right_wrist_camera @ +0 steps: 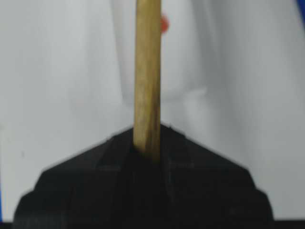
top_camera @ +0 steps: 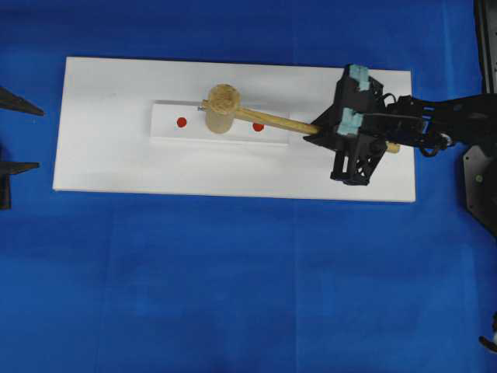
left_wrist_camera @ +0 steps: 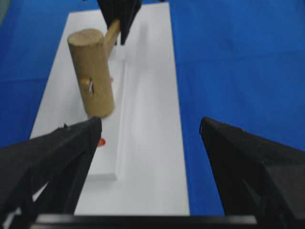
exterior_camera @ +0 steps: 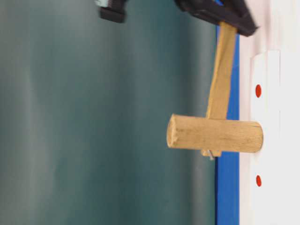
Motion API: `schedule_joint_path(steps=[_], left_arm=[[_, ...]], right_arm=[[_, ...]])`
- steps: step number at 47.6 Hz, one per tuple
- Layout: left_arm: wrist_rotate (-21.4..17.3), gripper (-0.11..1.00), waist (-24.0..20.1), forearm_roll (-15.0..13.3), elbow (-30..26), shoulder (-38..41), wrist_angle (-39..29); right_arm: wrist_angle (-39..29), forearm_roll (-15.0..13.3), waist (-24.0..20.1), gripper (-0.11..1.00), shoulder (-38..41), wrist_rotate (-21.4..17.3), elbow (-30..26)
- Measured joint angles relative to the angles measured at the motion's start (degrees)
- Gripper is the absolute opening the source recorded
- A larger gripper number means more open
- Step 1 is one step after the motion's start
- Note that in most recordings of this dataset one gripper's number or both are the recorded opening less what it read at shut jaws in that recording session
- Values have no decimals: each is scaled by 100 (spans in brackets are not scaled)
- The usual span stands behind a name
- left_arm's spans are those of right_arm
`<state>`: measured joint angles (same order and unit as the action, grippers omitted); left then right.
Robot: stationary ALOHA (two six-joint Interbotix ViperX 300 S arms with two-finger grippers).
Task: Hit the mark with a hammer.
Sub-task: 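Swing the mallet head down onto the rightmost red dot with the right gripper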
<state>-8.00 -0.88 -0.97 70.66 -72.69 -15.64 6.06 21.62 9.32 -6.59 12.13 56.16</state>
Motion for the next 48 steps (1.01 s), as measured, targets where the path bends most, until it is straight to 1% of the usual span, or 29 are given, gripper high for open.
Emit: schedule_joint_path(steps=[5,14,19,24,29,35,39,48], left_arm=[[0,82,0,0,9,0,0],[-9,82,0,0,26,0,0],[0,82,0,0,26,0,0],[0,82,0,0,26,0,0],[0,82,0,0,26,0,0],[-9,82,0,0,26,0,0],[-9,82,-9,0,35,0,0],[-9,82,0,0,35,0,0]], right_arm=[[-26,0,0,0,-53,0,0],[-9,0,-26,0,-589,62,26],[-18,-35,-18,0,-1107,105,88],[-79,-132,0,0,-1854,176,202],[-229,-167,35,0,-2470,220,378],[-589,-176,281,0,-3085,220,536],[-773,-211,413,0,-3313,211,563],[-905,-334,413,0,-3384,211,563]])
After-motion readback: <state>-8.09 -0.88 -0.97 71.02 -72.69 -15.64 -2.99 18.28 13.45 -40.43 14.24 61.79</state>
